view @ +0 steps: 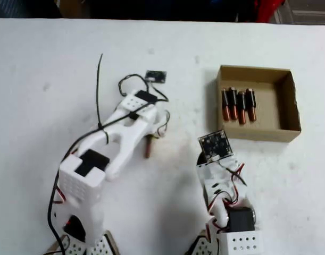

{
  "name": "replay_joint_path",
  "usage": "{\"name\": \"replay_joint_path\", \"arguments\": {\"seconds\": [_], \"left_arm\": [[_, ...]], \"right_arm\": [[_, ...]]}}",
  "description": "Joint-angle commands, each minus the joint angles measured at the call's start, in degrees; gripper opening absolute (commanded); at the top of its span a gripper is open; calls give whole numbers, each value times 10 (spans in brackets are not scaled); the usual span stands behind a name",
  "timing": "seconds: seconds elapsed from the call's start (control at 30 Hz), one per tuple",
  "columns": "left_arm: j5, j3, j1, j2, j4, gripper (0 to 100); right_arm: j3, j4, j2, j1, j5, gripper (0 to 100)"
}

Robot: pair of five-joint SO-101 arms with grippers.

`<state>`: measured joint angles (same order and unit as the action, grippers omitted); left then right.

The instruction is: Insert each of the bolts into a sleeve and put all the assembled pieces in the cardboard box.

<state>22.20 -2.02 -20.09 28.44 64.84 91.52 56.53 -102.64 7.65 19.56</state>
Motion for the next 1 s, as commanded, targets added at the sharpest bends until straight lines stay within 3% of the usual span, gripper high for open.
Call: {"name": "replay_joint_path", "arguments": {"seconds": [0.0,0.3,0.73,0.97], "left_arm": [[-45,6,19,-19,34,20],[-86,0,19,-175,119,20],[-91,0,24,-365,265,20],[-149,0,25,-482,342,20]], "right_arm": [[-3,-15,-6,2,-6,17],[-3,-16,-6,68,-6,17],[-4,-59,-6,125,-6,17],[-3,-106,-6,179,-6,17]]}}
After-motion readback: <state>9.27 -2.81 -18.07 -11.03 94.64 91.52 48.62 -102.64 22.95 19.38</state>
